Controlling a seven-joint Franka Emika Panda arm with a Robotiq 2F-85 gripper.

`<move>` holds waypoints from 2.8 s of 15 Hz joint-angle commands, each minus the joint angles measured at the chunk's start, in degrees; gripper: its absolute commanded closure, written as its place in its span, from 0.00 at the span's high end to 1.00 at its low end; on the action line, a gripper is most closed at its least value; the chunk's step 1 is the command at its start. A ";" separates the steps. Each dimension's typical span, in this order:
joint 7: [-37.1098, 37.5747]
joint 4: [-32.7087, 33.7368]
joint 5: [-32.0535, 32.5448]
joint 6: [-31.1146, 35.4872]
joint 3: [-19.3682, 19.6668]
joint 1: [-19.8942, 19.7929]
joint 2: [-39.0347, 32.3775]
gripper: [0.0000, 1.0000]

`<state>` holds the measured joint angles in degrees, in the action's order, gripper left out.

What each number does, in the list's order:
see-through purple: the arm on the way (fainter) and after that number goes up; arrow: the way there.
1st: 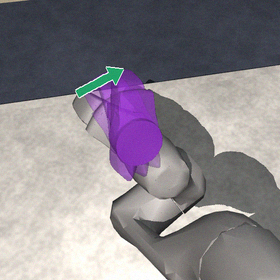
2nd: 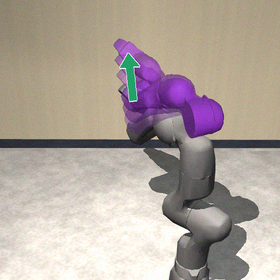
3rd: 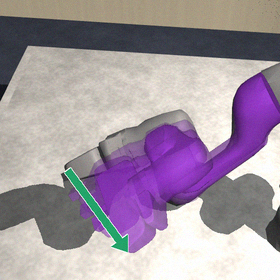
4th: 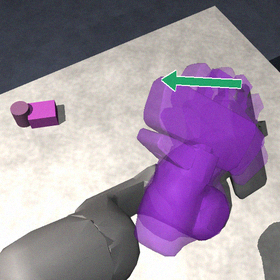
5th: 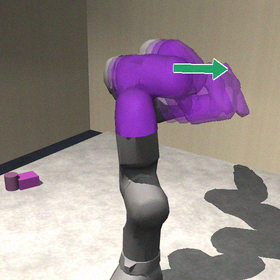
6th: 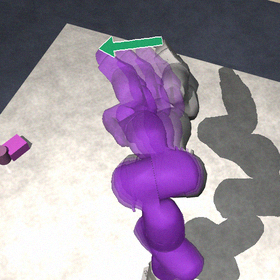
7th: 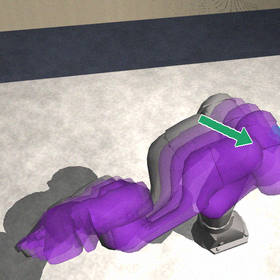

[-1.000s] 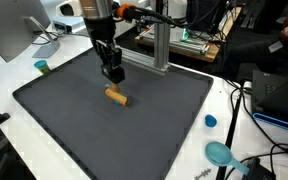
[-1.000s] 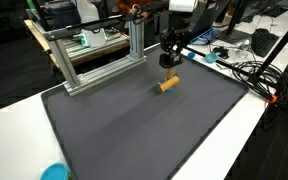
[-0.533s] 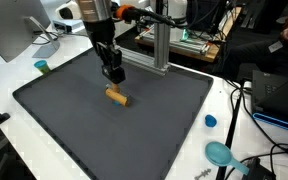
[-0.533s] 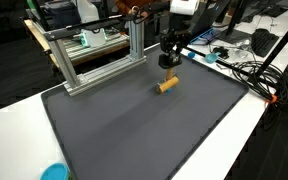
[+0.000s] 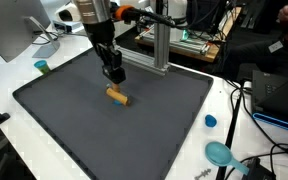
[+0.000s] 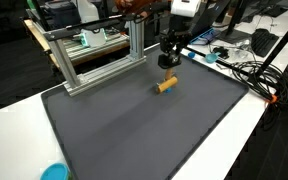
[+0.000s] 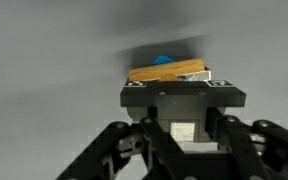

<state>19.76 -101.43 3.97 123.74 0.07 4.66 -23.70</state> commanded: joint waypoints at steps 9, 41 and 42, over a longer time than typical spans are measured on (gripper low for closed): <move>0.91 1.45 -0.26 0.04 0.39 1.12 -2.68 0.22; -3.79 12.90 -5.30 -15.60 -0.35 -1.33 -11.49 0.22; -3.51 12.71 -5.62 -14.70 -0.32 -1.38 -11.29 0.22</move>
<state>17.46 -87.84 1.13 108.29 0.13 3.97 -32.15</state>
